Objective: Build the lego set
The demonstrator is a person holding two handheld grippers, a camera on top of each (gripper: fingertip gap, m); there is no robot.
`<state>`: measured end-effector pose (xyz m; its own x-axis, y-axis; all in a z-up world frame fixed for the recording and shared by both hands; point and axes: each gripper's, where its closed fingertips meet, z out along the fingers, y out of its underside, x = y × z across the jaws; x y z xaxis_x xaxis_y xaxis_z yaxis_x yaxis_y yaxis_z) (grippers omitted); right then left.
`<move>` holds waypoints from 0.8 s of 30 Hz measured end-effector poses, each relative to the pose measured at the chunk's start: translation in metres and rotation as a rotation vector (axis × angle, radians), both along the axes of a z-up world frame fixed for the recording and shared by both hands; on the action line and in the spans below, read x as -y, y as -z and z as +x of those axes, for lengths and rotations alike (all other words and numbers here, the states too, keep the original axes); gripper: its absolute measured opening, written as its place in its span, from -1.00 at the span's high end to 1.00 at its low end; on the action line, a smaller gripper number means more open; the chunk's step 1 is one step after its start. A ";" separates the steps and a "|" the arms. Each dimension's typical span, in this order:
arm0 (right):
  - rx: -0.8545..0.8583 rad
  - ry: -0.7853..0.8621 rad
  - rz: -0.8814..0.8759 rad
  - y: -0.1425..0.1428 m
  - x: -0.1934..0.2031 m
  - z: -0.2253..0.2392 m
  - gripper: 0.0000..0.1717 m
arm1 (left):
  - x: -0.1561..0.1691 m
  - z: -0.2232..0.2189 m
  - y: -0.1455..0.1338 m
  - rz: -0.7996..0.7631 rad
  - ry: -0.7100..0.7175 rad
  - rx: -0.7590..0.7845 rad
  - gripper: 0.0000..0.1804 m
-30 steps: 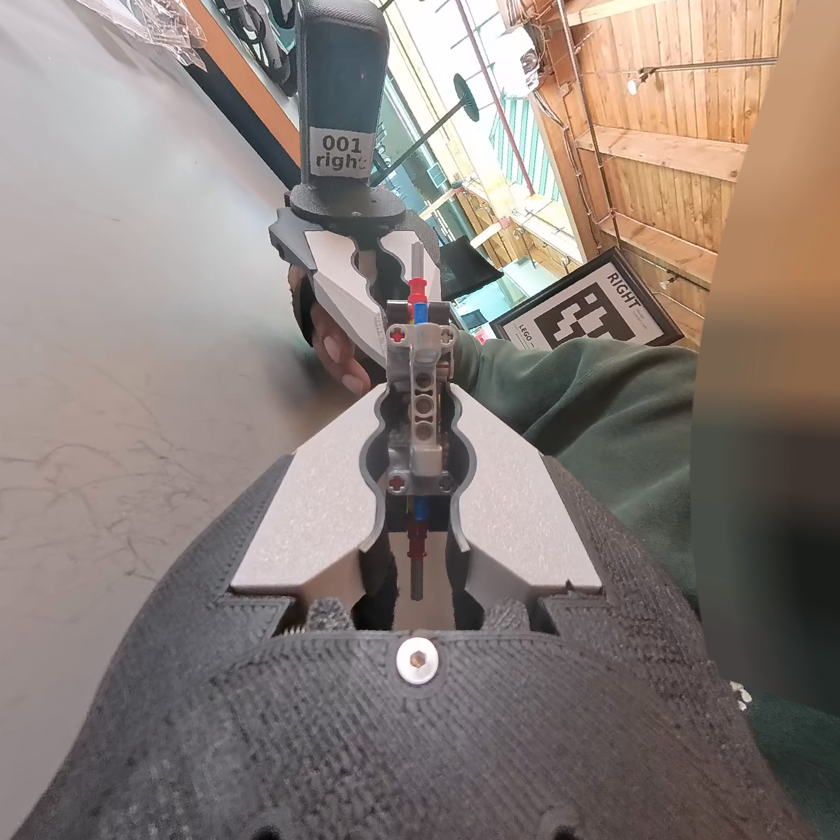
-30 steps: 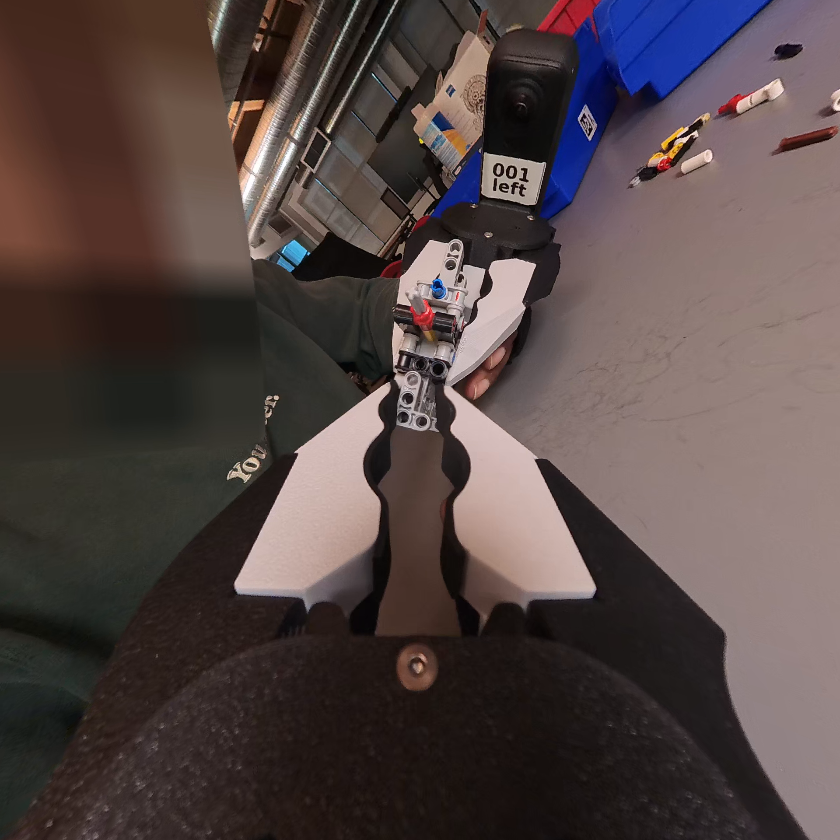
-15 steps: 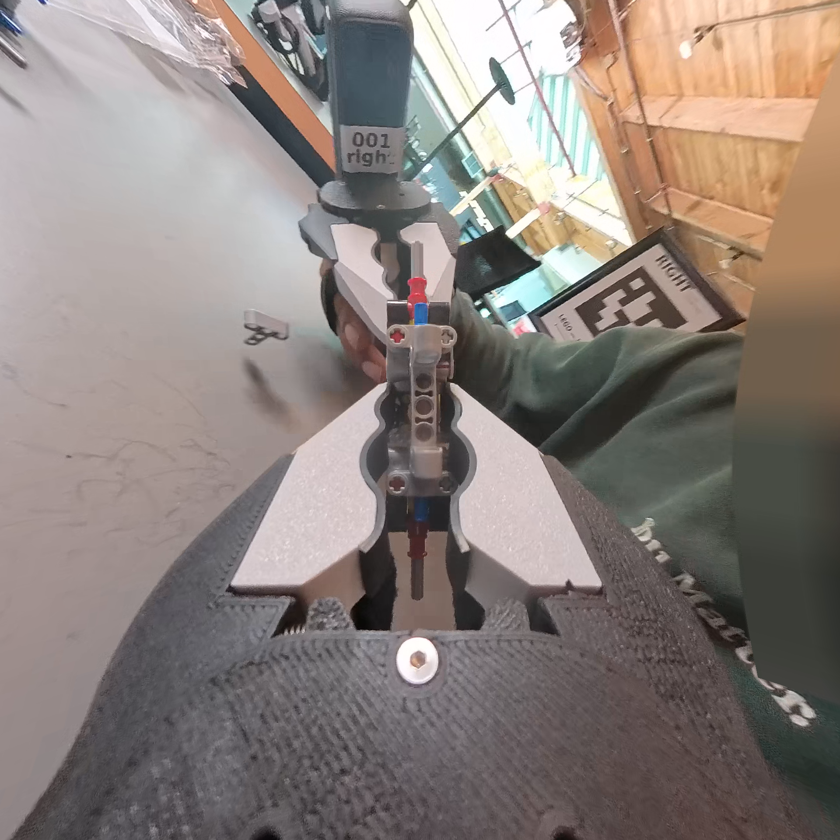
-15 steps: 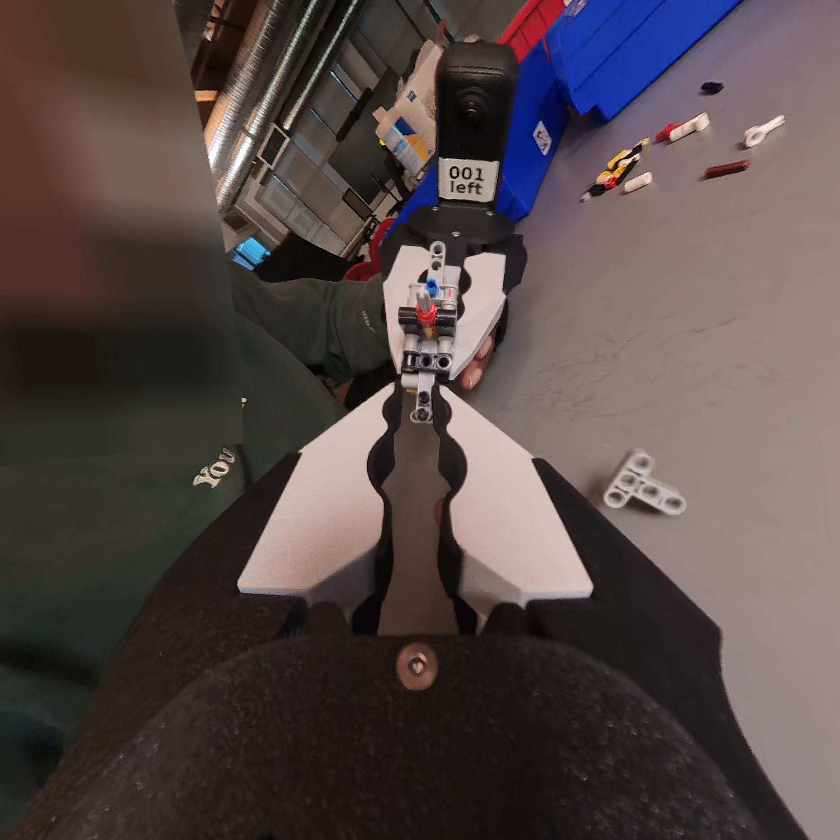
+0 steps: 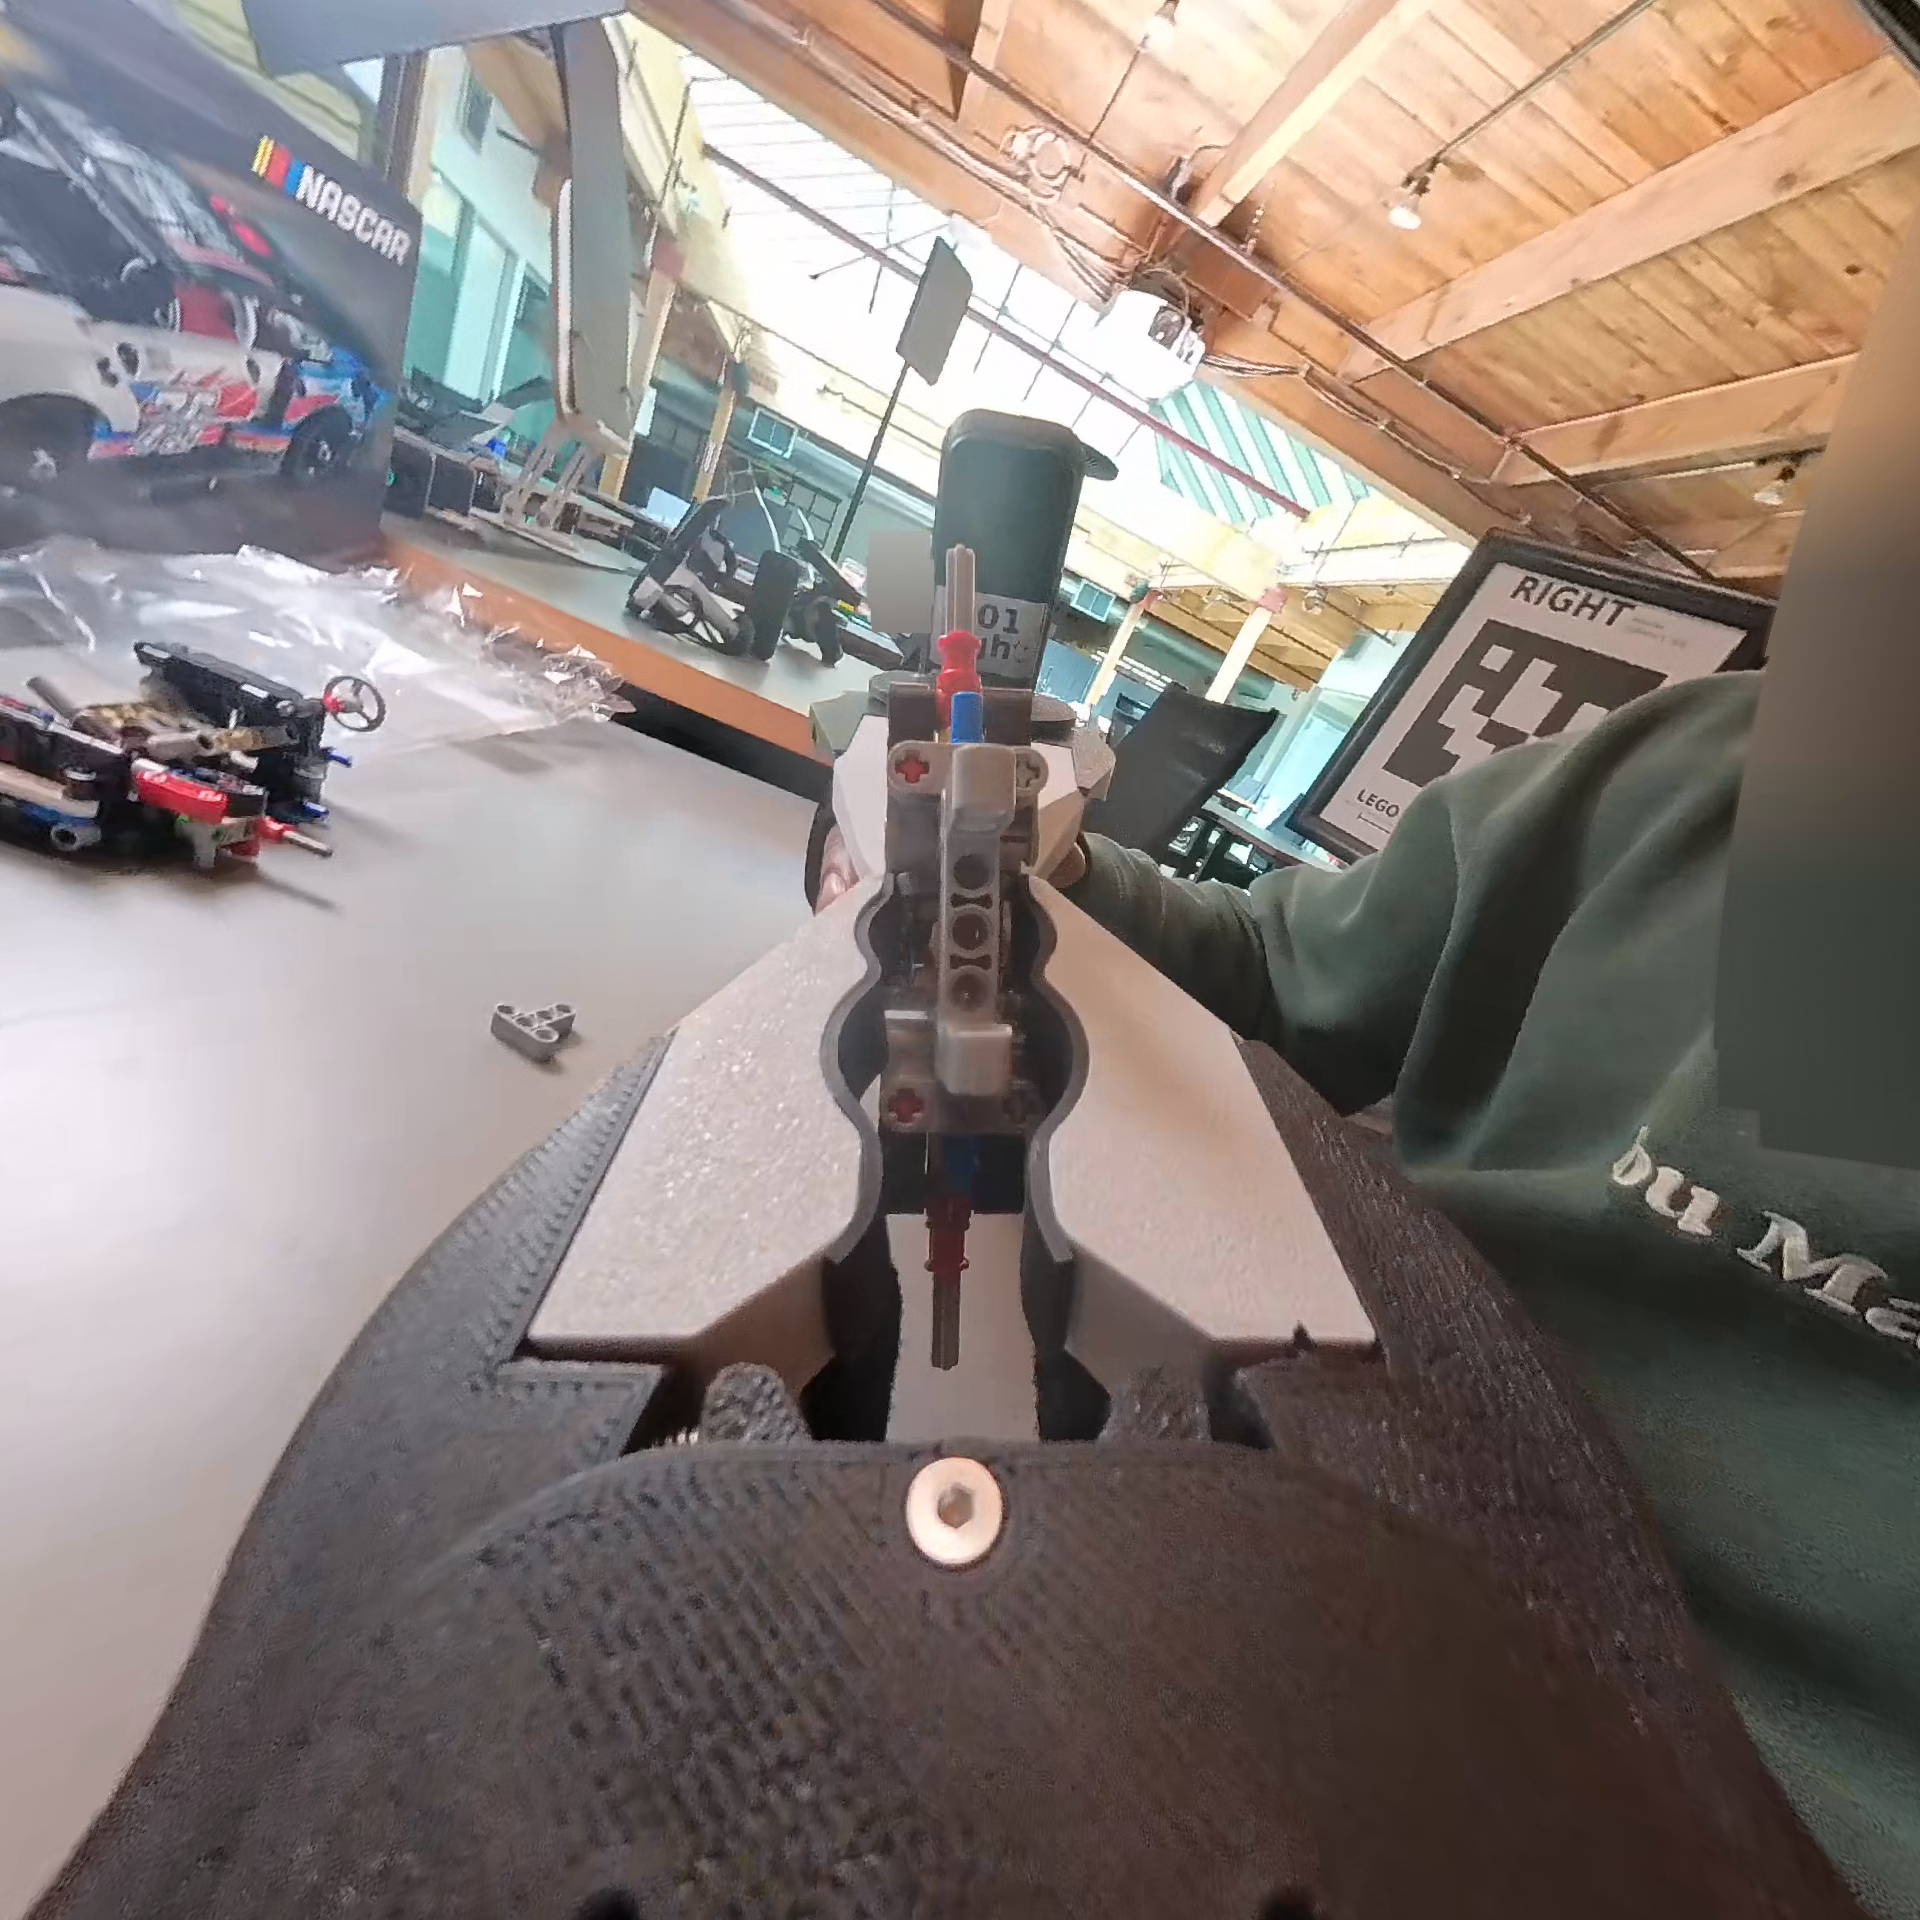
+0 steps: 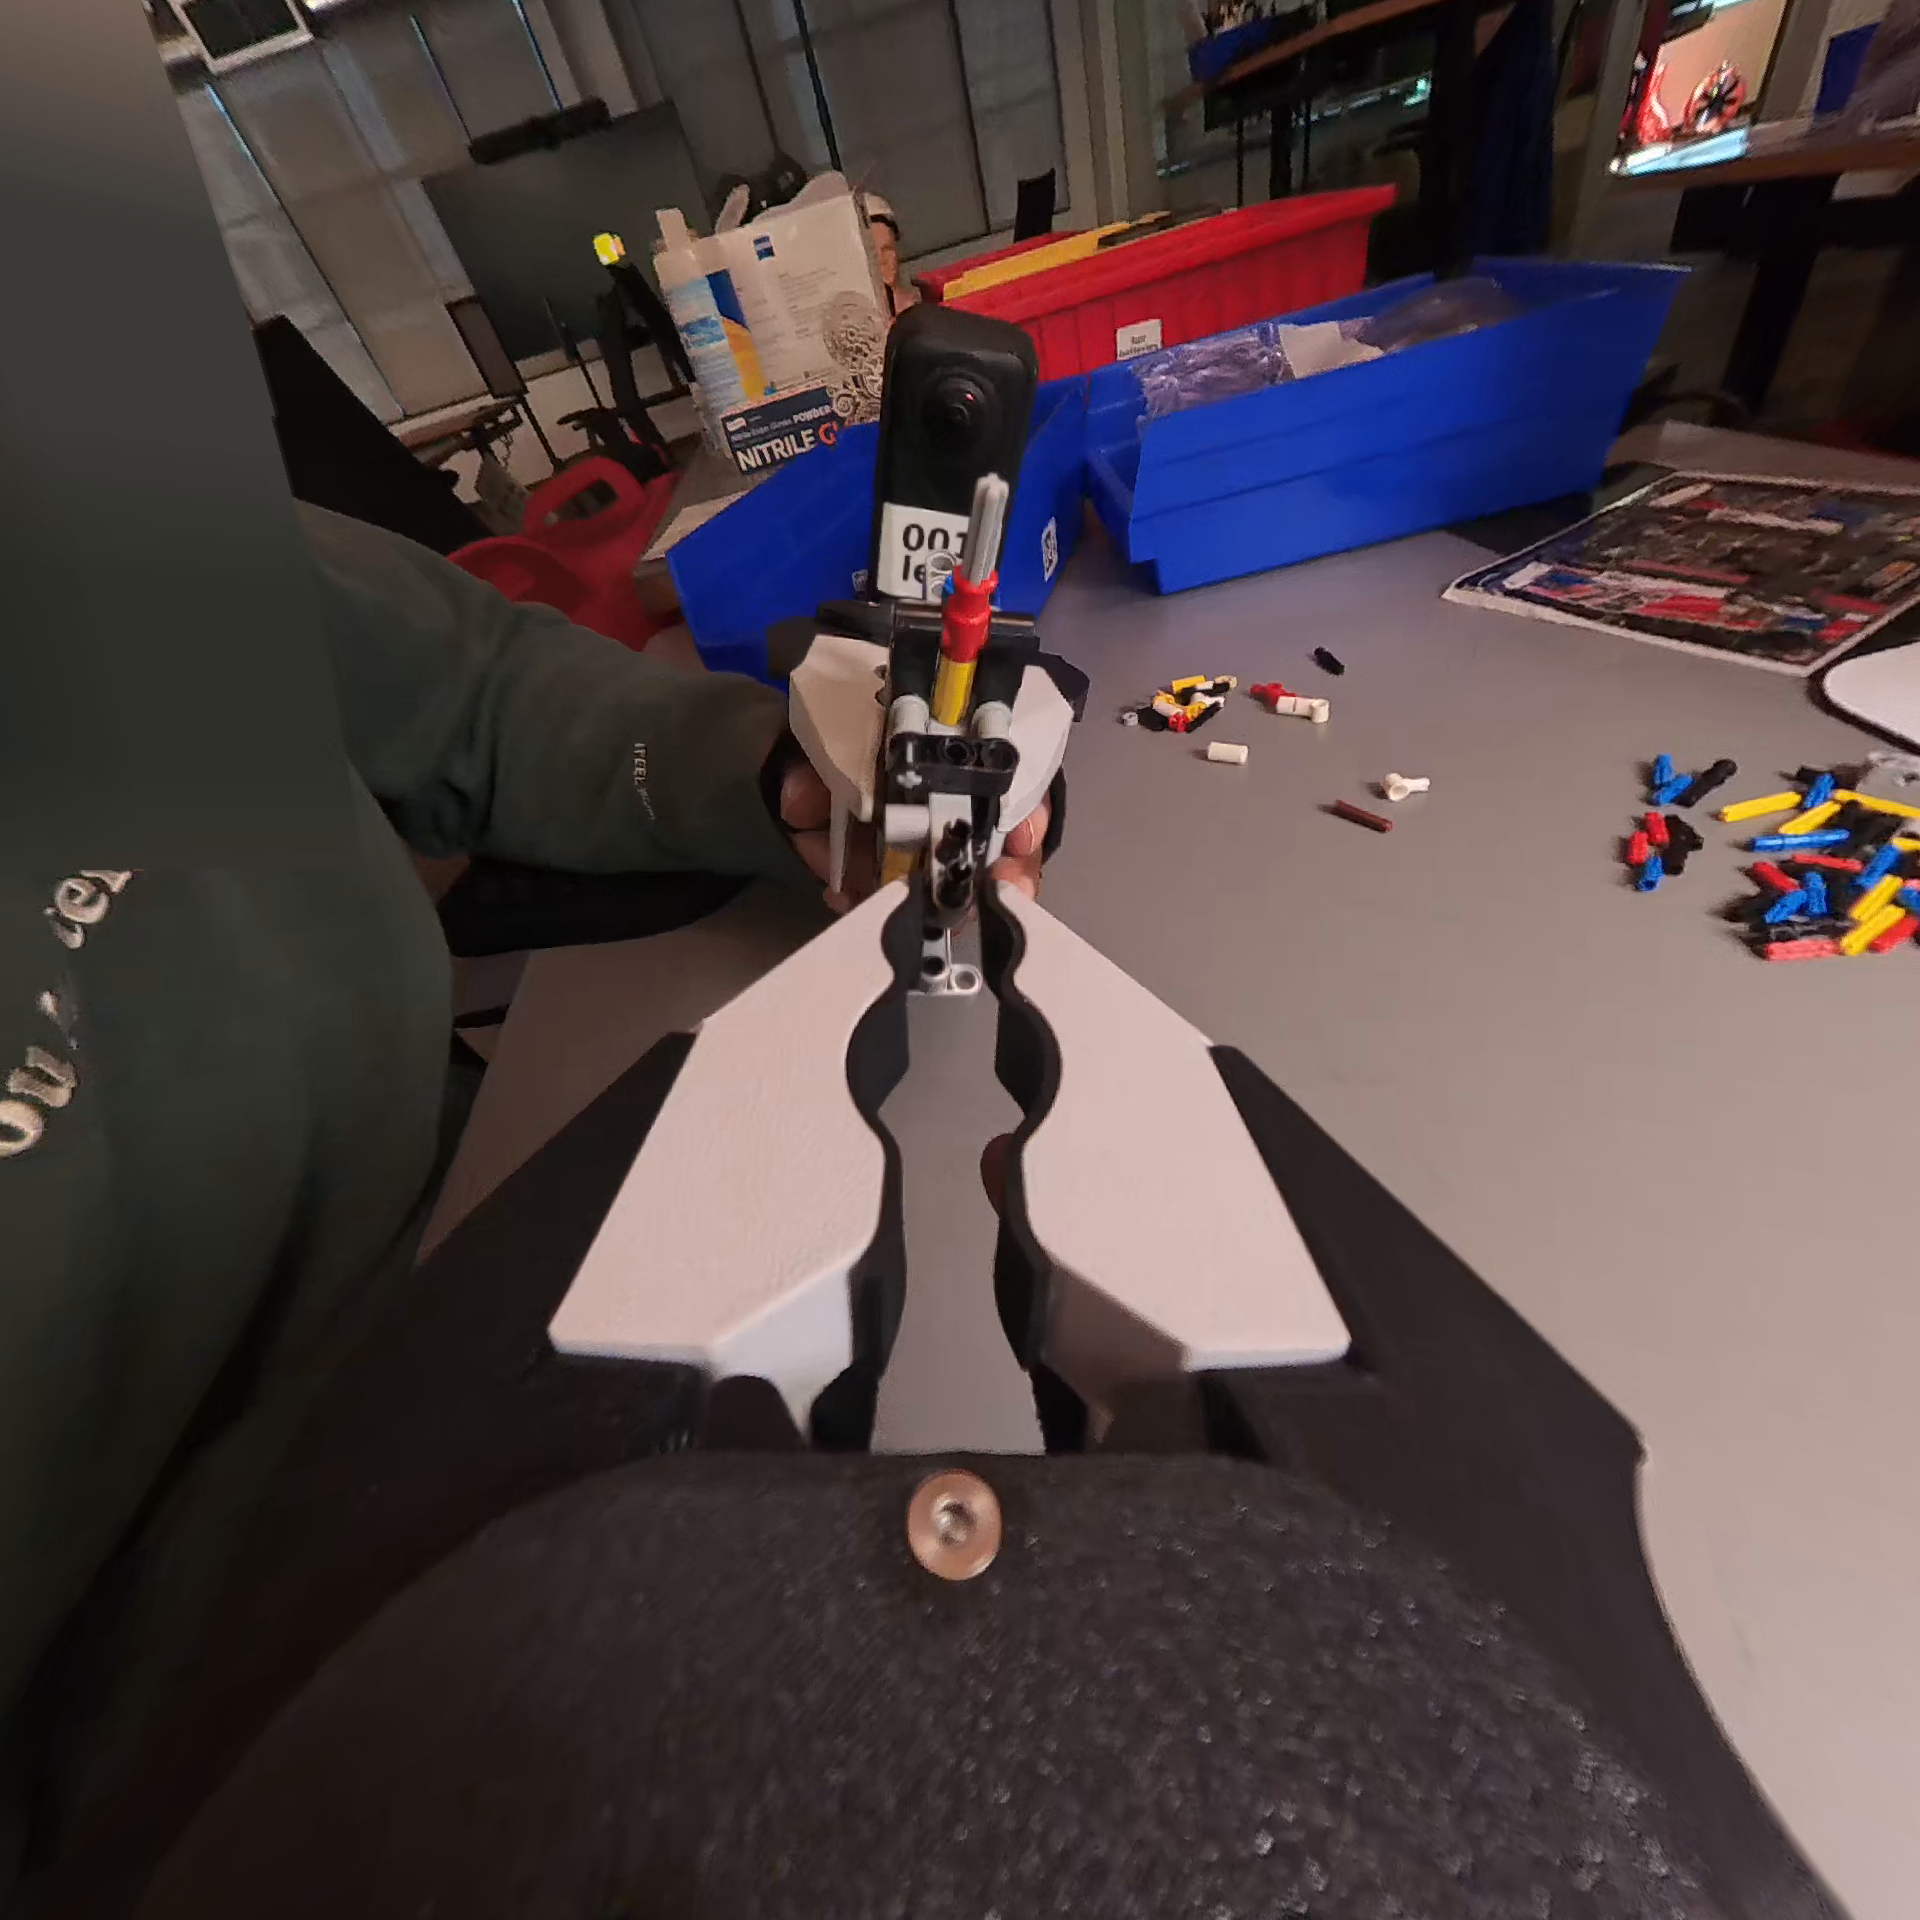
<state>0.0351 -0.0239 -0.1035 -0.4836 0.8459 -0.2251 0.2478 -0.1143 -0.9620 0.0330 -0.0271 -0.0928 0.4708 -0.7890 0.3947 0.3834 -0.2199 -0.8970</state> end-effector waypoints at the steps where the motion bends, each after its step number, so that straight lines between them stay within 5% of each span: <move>1: -0.014 -0.016 0.015 -0.002 0.004 0.001 0.93 | 0.003 0.002 -0.001 0.025 0.008 -0.014 0.79; 8: 0.003 -0.091 0.354 0.008 0.011 0.022 0.94 | 0.016 0.019 0.024 0.114 0.044 -0.385 0.74; 12: 0.033 -0.120 0.382 0.020 0.021 0.022 0.93 | 0.017 0.030 0.039 0.137 0.038 -0.508 0.75; 20: 0.052 -0.091 0.360 0.019 0.007 0.023 0.90 | 0.010 0.027 0.040 0.145 -0.021 -0.526 0.78; 24: 0.210 0.091 0.370 0.019 -0.060 0.033 0.81 | 0.004 0.018 0.042 0.111 -0.064 -0.527 0.78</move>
<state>0.0676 0.0362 -0.1224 -0.3797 0.9250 0.0151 0.4477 0.1980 -0.8720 0.0512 -0.0308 -0.1346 0.6310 -0.7757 0.0082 -0.1148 -0.1038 -0.9879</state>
